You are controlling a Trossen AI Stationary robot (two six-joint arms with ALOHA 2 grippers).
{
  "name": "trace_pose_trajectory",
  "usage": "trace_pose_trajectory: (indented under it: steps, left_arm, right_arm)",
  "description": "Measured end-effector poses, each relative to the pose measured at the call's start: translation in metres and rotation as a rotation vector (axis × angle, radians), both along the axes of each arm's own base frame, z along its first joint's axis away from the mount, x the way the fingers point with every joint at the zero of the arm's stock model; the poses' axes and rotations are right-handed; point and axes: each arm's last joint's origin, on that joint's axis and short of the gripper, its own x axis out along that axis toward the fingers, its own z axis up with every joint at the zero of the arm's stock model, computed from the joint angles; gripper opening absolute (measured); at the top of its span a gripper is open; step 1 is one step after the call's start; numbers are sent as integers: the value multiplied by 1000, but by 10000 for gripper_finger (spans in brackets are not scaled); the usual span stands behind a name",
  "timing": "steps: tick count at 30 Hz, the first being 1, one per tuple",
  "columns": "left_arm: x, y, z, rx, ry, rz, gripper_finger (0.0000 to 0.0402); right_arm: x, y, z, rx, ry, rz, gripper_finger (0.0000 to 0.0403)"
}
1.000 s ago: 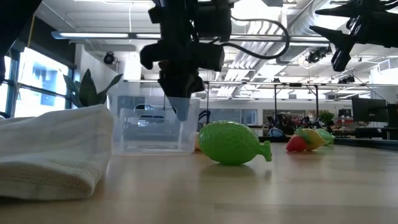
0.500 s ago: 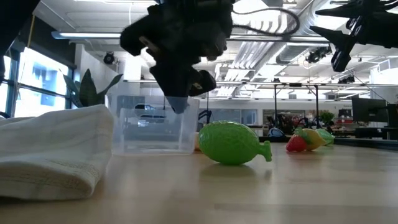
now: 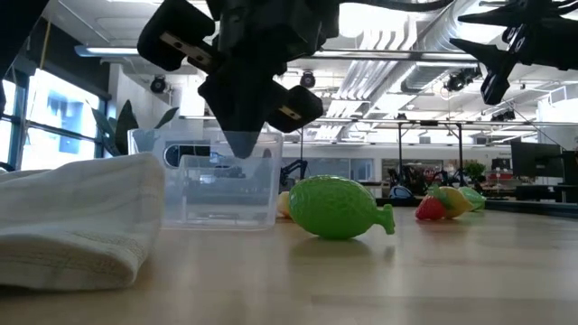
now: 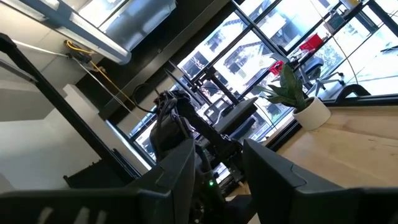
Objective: Pick and placing Produce into tupperware
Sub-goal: Prepare the transparent bin on the table
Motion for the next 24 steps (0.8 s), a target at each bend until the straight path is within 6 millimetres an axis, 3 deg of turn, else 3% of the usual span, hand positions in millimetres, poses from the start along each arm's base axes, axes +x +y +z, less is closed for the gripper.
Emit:
trace_pose_trajectory:
  steps: [10,17,24]
  left_arm:
    - [-9,1,-1,17,63,-91,3]
    - [-9,5,-2,145,61,-93,3]
    - [-9,33,-2,328,99,74,3]
  right_arm:
    - [0,0,0,0,3,1,126]
    - [0,0,-1,-1,7,2,126]
    - [0,0,-1,0,7,3,126]
